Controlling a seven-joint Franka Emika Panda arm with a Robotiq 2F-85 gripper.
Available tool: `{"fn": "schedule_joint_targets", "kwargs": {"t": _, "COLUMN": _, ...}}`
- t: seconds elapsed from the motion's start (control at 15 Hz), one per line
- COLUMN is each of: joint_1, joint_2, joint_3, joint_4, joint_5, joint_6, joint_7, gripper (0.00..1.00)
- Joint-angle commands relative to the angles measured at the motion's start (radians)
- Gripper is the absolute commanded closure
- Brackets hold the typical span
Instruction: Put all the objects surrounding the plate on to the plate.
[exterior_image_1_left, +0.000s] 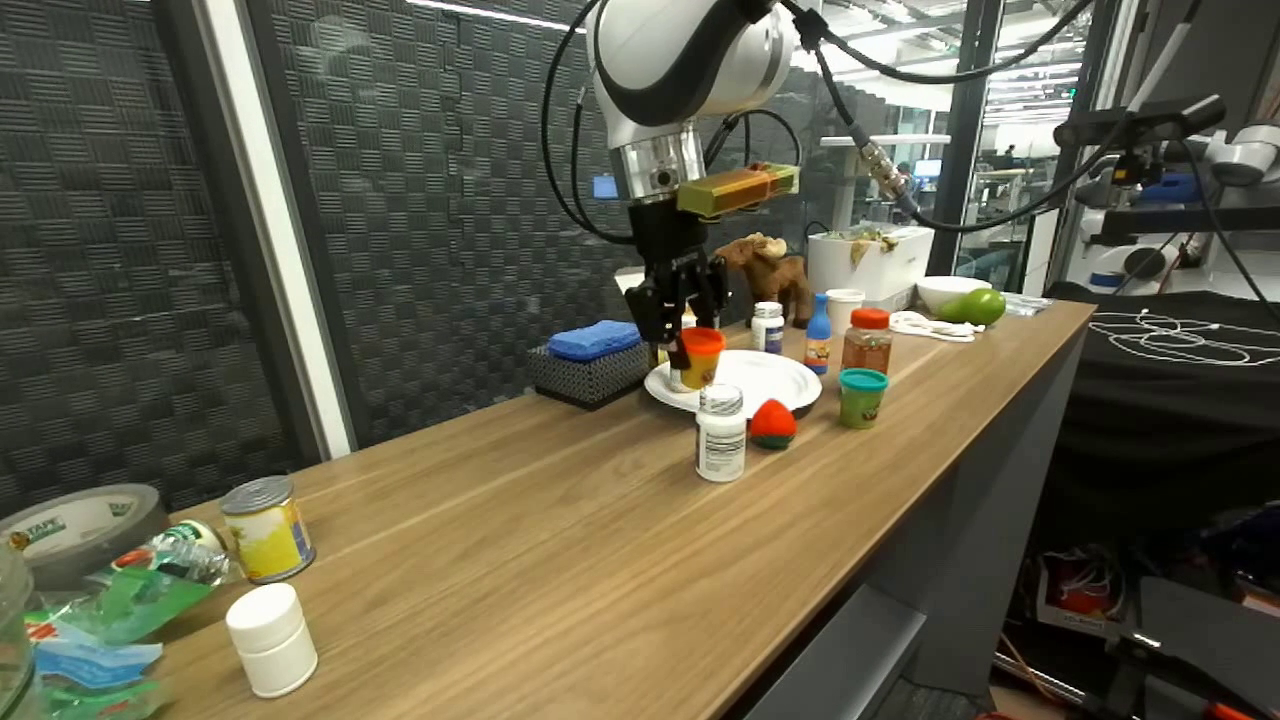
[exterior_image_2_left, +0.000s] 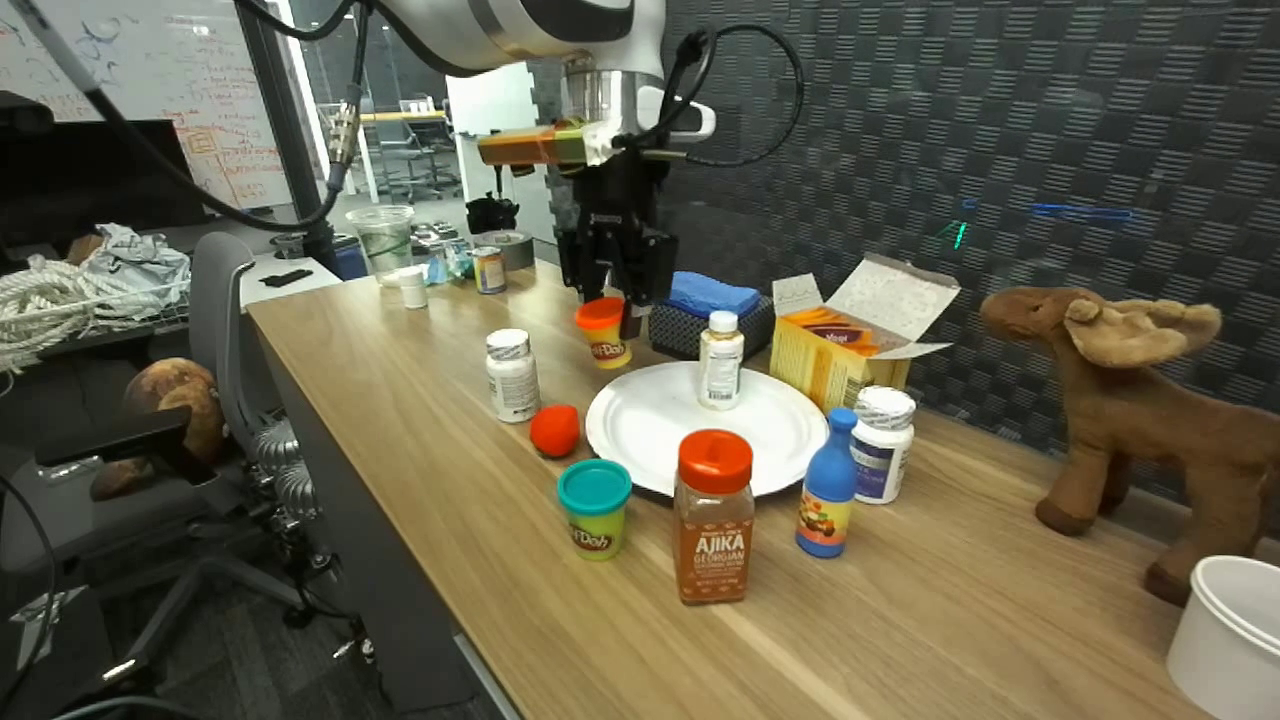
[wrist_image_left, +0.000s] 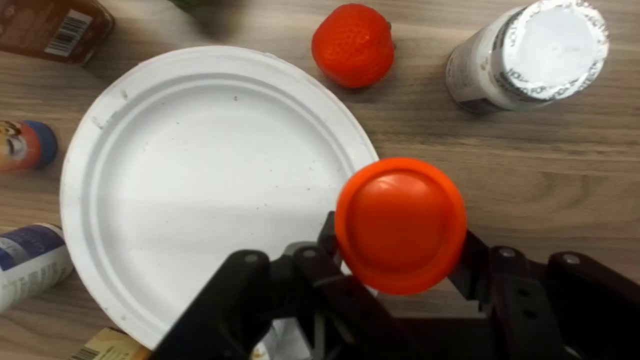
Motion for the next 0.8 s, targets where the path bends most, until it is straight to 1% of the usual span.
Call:
{"fn": "schedule_joint_targets", "kwargs": {"t": 0.0, "joint_1": -0.008, "joint_2": 0.031, "joint_3": -0.018, "joint_4": 0.044, "joint_5": 0.000, "joint_6": 0.005, "joint_7": 0.059, "gripper": 0.77}}
{"fn": "schedule_joint_targets", "kwargs": {"t": 0.27, "joint_1": -0.019, "joint_2": 0.083, "joint_3": -0.023, "joint_4": 0.078, "joint_5": 0.014, "joint_6": 0.015, "joint_7": 0.078, "gripper": 0.77}}
{"fn": "schedule_joint_targets", "kwargs": {"t": 0.53, "joint_1": -0.013, "joint_2": 0.136, "joint_3": -0.036, "joint_4": 0.115, "joint_5": -0.012, "joint_6": 0.036, "joint_7": 0.108, "gripper": 0.77}}
{"fn": "schedule_joint_targets", "kwargs": {"t": 0.73, "joint_1": -0.012, "joint_2": 0.149, "joint_3": -0.044, "joint_4": 0.130, "joint_5": -0.016, "joint_6": 0.053, "joint_7": 0.119, "gripper": 0.77}}
